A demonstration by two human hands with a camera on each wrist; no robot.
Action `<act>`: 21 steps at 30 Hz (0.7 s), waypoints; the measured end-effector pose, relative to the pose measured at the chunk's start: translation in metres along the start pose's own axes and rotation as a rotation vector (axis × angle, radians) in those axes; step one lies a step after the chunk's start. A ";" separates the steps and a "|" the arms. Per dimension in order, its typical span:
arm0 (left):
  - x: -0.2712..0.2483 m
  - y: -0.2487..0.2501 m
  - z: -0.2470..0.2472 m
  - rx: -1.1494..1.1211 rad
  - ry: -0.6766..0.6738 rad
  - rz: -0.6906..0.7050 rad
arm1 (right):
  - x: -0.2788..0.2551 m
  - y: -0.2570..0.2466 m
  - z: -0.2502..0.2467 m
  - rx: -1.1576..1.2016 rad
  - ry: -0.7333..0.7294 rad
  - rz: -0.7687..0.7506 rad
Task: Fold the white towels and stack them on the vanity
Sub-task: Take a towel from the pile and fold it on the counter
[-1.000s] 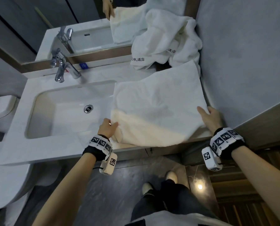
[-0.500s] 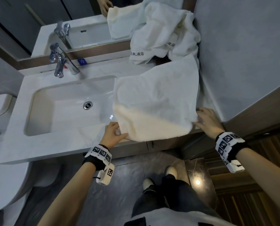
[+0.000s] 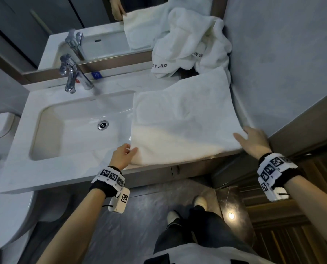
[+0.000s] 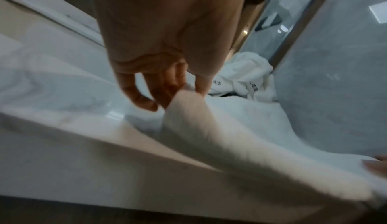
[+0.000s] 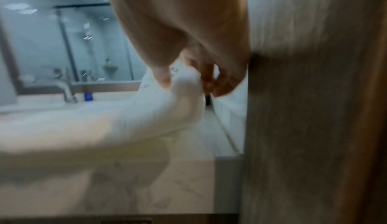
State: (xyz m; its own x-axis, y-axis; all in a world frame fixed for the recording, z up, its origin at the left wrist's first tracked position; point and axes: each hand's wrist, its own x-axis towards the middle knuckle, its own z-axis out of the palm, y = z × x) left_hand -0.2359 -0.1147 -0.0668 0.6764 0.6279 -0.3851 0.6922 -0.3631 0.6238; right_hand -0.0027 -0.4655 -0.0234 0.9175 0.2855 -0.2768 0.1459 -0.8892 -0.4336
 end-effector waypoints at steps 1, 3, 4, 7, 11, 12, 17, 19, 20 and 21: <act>0.000 -0.002 0.001 0.094 -0.034 -0.044 | -0.003 0.004 0.003 -0.116 -0.047 0.038; 0.001 -0.004 0.004 0.167 -0.059 -0.103 | -0.009 0.006 0.007 -0.293 -0.130 0.069; 0.001 -0.004 0.005 0.159 -0.053 -0.130 | -0.011 0.005 0.008 -0.343 -0.159 0.088; -0.001 -0.001 0.009 0.127 -0.026 -0.166 | -0.015 0.003 0.013 -0.374 -0.138 0.137; 0.000 0.007 0.013 0.202 -0.005 -0.131 | -0.012 0.011 0.025 -0.204 -0.178 0.223; 0.000 0.007 0.013 0.230 -0.026 -0.136 | -0.010 0.014 0.028 -0.098 -0.206 0.273; -0.002 0.007 0.014 0.383 -0.102 -0.127 | -0.006 0.018 0.039 0.707 -0.073 0.427; -0.006 0.005 0.014 0.288 -0.051 -0.120 | -0.007 0.017 0.040 0.845 0.029 0.406; -0.008 0.003 0.013 0.218 -0.028 -0.116 | -0.008 0.016 0.039 0.868 0.075 0.390; -0.008 0.000 0.013 0.111 -0.008 -0.113 | -0.009 0.016 0.037 0.860 0.121 0.364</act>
State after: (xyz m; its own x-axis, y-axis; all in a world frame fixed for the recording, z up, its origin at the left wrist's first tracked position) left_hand -0.2378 -0.1291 -0.0724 0.5944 0.6636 -0.4542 0.7872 -0.3647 0.4972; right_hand -0.0223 -0.4694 -0.0597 0.8922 -0.0401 -0.4499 -0.4364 -0.3332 -0.8358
